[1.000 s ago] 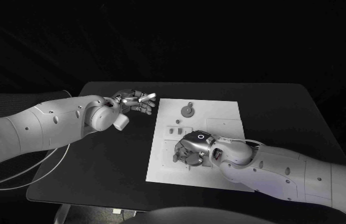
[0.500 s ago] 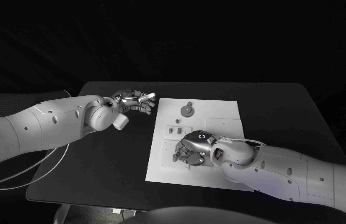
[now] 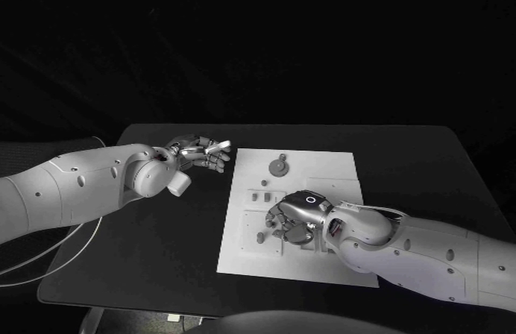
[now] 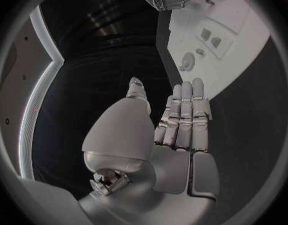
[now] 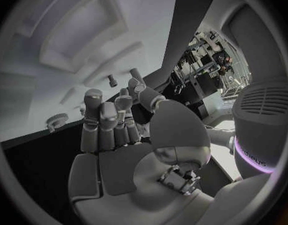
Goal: Assemble the parts on the task board
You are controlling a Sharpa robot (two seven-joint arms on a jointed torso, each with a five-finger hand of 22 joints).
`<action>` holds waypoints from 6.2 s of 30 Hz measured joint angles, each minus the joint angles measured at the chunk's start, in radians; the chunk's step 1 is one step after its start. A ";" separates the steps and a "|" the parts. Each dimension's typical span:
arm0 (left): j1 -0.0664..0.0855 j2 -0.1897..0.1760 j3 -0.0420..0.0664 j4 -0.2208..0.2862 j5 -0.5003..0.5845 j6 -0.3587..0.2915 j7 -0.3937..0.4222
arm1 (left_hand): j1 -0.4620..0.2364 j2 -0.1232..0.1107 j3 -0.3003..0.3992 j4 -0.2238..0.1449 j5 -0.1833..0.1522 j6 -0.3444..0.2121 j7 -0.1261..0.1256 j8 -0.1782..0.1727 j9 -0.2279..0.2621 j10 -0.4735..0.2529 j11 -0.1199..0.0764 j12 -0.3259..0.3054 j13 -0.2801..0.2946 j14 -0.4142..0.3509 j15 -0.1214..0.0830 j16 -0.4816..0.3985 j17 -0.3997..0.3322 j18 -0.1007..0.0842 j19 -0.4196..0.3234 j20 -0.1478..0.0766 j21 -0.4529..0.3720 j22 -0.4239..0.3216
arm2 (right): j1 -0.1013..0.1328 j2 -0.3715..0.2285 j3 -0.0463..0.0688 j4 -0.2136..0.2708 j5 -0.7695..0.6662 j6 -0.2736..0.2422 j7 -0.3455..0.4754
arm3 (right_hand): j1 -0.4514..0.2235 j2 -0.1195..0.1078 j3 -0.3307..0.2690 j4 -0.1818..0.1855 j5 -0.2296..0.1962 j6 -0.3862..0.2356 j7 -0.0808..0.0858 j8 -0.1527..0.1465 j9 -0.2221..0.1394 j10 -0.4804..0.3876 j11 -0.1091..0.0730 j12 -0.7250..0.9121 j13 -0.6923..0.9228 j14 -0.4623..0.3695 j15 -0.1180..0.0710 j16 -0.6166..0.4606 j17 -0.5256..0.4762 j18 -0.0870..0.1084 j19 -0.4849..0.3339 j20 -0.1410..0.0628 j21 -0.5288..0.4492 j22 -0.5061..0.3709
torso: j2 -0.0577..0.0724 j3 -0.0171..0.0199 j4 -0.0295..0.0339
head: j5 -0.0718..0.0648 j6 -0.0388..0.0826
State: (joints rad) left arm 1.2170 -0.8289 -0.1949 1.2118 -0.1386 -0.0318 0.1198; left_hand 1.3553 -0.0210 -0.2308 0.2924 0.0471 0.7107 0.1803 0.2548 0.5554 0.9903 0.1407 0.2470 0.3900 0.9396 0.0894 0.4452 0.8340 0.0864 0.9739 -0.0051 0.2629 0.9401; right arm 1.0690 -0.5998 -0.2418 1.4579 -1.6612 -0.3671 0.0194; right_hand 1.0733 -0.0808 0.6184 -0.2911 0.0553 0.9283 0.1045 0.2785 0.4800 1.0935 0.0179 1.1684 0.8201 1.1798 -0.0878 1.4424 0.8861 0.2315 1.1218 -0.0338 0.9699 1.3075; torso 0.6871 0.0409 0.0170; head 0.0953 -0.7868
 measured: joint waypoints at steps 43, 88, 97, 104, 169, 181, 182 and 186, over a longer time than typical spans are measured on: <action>-0.004 0.060 -0.003 -0.052 -0.036 0.006 0.024 | 0.026 0.026 0.008 0.003 0.000 0.038 -0.016 0.010 -0.009 0.080 -0.037 -0.009 -0.035 0.037 -0.006 -0.045 -0.042 -0.001 0.017 -0.009 -0.016 -0.015 | 0.141 -0.335 0.087 0.072 0.749 0.315 0.003 | -0.079 0.073 0.020 0.007 0.008 -0.081 0.078 0.020 -0.011 0.118 0.054 -0.891 -0.507 0.085 0.057 -0.707 -0.170 0.046 -0.112 0.140 -0.377 -0.263 | -0.020 0.0029 -0.0137 | -0.065 0.037; -0.004 0.042 -0.028 0.042 -0.105 -0.056 -0.040 | -0.082 0.026 0.032 0.003 0.000 0.027 0.013 0.000 -0.021 0.076 -0.016 -0.027 -0.051 0.045 -0.005 -0.074 -0.043 -0.011 0.020 -0.006 -0.032 -0.024 | 0.103 -0.237 -0.006 0.125 0.501 0.313 -0.515 | -0.322 -0.181 0.025 0.392 -0.005 0.033 -0.023 0.090 0.067 -0.005 -0.034 0.071 0.229 0.100 -0.035 0.019 0.199 0.005 0.029 -0.015 -0.037 0.000 | -0.092 0.0016 -0.0359 | -0.083 -0.020; -0.004 0.041 -0.029 0.049 -0.106 -0.055 -0.046 | -0.108 0.029 0.046 0.004 0.000 0.027 0.013 0.000 -0.022 0.076 -0.016 -0.027 -0.052 0.045 -0.006 -0.078 -0.041 0.000 0.020 -0.005 -0.033 -0.024 | 0.086 -0.215 -0.006 0.106 0.491 0.366 -0.531 | -0.330 -0.173 0.022 0.403 -0.005 0.040 -0.023 0.093 0.069 -0.002 -0.038 0.075 0.225 0.100 -0.035 0.025 0.197 0.005 0.028 -0.018 -0.033 0.000 | -0.090 0.0019 -0.0365 | -0.083 -0.026; -0.003 0.039 -0.029 0.054 -0.107 -0.055 -0.048 | -0.117 0.030 0.050 0.003 0.000 0.027 0.013 0.000 -0.023 0.076 -0.016 -0.027 -0.052 0.045 -0.006 -0.078 -0.040 0.000 0.020 -0.005 -0.033 -0.024 | 0.075 -0.195 -0.006 0.081 0.474 0.398 -0.539 | -0.335 -0.168 0.022 0.408 -0.005 0.043 -0.023 0.093 0.071 -0.002 -0.038 0.075 0.224 0.100 -0.035 0.025 0.192 0.004 0.026 -0.019 -0.033 0.000 | -0.089 0.0013 -0.0360 | -0.082 -0.030; -0.003 0.028 -0.029 0.065 -0.109 -0.048 -0.054 | -0.129 0.026 0.059 0.002 0.000 0.027 0.013 0.000 -0.026 0.073 -0.012 -0.027 -0.053 0.045 -0.006 -0.082 -0.037 0.000 0.020 -0.005 -0.037 -0.024 | 0.048 -0.120 0.003 -0.002 0.426 0.456 -0.561 | -0.299 -0.010 -0.067 0.125 0.100 0.078 -0.012 0.071 0.091 -0.001 -0.038 0.102 0.187 0.081 -0.031 0.074 0.118 -0.002 0.003 -0.014 -0.025 0.000 | -0.085 0.0012 -0.0367 | -0.052 -0.052; -0.003 0.027 -0.029 0.059 -0.109 -0.047 -0.055 | -0.133 0.022 0.062 0.005 0.000 0.027 0.013 0.000 -0.026 0.073 -0.012 -0.027 -0.053 0.045 -0.006 -0.082 -0.037 0.000 0.020 -0.005 -0.037 -0.024 | 0.045 -0.157 -0.001 0.046 0.433 0.427 -0.555 | -0.323 0.029 -0.058 0.096 0.139 0.089 -0.013 0.058 0.068 -0.001 -0.038 0.102 0.176 0.079 -0.029 0.078 0.097 -0.007 0.009 -0.008 -0.025 0.000 | -0.085 0.0019 -0.0379 | -0.053 -0.050; -0.003 0.027 -0.029 0.059 -0.109 -0.047 -0.055 | -0.133 0.022 0.062 0.005 0.000 0.027 0.013 0.000 -0.026 0.073 -0.012 -0.027 -0.053 0.045 -0.006 -0.082 -0.037 0.000 0.020 -0.005 -0.037 -0.024 | 0.046 -0.159 -0.002 0.049 0.435 0.425 -0.555 | -0.323 0.029 -0.059 0.095 0.139 0.089 -0.013 0.057 0.067 -0.001 -0.038 0.102 0.176 0.079 -0.029 0.078 0.097 -0.007 0.008 -0.008 -0.025 0.000 | -0.085 0.0019 -0.0379 | -0.054 -0.050; -0.003 0.027 -0.029 0.057 -0.109 -0.047 -0.055 | -0.136 0.025 0.062 0.005 0.000 0.027 0.013 0.000 -0.026 0.073 -0.012 -0.027 -0.053 0.045 -0.006 -0.082 -0.037 0.000 0.020 -0.005 -0.037 -0.024 | 0.052 -0.170 -0.004 0.057 0.442 0.422 -0.554 | -0.323 0.029 -0.035 0.070 0.139 0.089 -0.012 0.054 0.066 -0.001 -0.038 0.102 0.175 0.078 -0.028 0.078 0.095 -0.007 0.007 -0.007 -0.025 0.000 | -0.085 0.0019 -0.0379 | -0.055 -0.049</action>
State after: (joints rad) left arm 1.2137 -0.8016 -0.2236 1.2685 -0.2472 -0.0789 0.0646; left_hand 1.2189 0.0044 -0.1693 0.2970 0.0471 0.7376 0.1928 0.2549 0.5296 1.0631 0.1284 0.2197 0.3370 0.9845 0.0837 0.3633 0.7969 0.0863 0.9937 -0.0104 0.2263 0.9159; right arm 1.1205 -0.7700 -0.2460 1.5145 -1.2190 0.0544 -0.5345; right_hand 0.7507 -0.0522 0.5838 -0.2212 0.1944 1.0173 0.0921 0.3330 0.5456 1.0920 -0.0197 1.2703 0.9951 1.2576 -0.1153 1.5200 0.9814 0.2249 1.1288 -0.0404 0.9445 1.3077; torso 0.6020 0.0429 -0.0209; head 0.0399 -0.8357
